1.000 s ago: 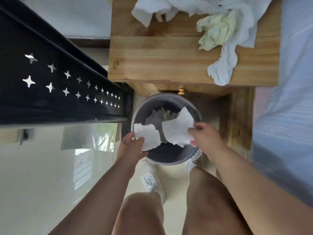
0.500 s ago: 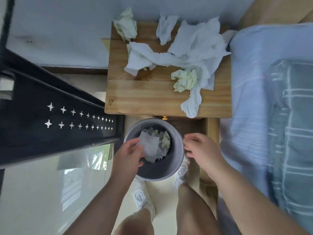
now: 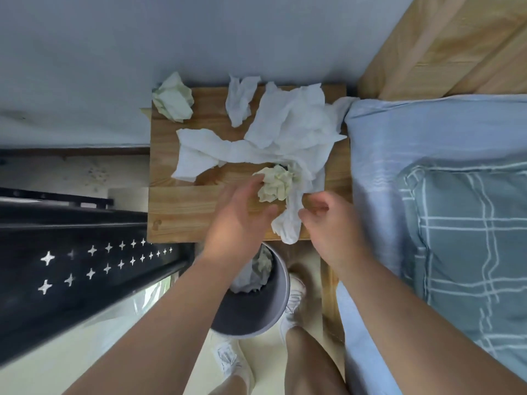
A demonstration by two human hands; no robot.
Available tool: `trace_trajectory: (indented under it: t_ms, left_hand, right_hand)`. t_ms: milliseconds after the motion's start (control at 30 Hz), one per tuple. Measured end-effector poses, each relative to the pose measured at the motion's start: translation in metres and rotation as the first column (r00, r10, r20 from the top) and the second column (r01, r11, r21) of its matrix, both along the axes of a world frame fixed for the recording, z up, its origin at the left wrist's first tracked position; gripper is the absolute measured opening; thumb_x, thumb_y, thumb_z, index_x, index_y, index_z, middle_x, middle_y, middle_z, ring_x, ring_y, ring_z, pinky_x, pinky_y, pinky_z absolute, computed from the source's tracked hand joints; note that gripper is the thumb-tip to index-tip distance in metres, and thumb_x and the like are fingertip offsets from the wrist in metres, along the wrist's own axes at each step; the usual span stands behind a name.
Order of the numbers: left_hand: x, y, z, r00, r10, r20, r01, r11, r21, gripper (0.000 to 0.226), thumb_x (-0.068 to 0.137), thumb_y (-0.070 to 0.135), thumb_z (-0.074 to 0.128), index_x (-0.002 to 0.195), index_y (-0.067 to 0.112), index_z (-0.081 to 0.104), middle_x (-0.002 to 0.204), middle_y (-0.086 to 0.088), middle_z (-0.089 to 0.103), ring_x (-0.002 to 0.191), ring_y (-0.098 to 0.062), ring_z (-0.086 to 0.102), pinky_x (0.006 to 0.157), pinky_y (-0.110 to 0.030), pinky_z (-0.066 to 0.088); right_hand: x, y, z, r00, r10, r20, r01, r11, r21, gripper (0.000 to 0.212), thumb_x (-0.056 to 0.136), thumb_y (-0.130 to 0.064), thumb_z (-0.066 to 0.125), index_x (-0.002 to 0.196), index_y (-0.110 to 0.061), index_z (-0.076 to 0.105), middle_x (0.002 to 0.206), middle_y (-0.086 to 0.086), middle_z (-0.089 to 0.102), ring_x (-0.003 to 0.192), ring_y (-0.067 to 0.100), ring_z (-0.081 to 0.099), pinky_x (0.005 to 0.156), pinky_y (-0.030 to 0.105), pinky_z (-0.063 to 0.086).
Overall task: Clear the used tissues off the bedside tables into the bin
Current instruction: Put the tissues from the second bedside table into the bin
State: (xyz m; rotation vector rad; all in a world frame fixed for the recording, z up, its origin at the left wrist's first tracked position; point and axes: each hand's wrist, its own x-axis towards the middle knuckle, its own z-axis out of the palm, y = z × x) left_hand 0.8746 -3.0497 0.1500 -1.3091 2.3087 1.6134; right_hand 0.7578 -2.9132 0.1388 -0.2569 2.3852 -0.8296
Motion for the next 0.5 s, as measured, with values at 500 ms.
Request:
trace_trajectory:
  t_ms: [500]
  left_hand:
    - [-0.044, -0.002, -0.038, 0.999, -0.014, 0.035, 0.02, 0.983, -0.183, 0.042, 0.093, 0.031, 0.074, 0.131, 0.036, 0.057, 0.114, 0.014, 0.053, 0.113, -0.018, 0.06, 0.088, -0.037, 0.056]
  right_hand:
    - [-0.006, -0.014, -0.03, 0.949, 0.24, -0.203, -0.227, 0.97, 0.087, 0.03, 0.094, -0.001, 0.056, 0.118, -0.006, 0.073, 0.105, 0.013, 0.068, 0.1, 0.032, 0.063, 0.079, 0.038, 0.048]
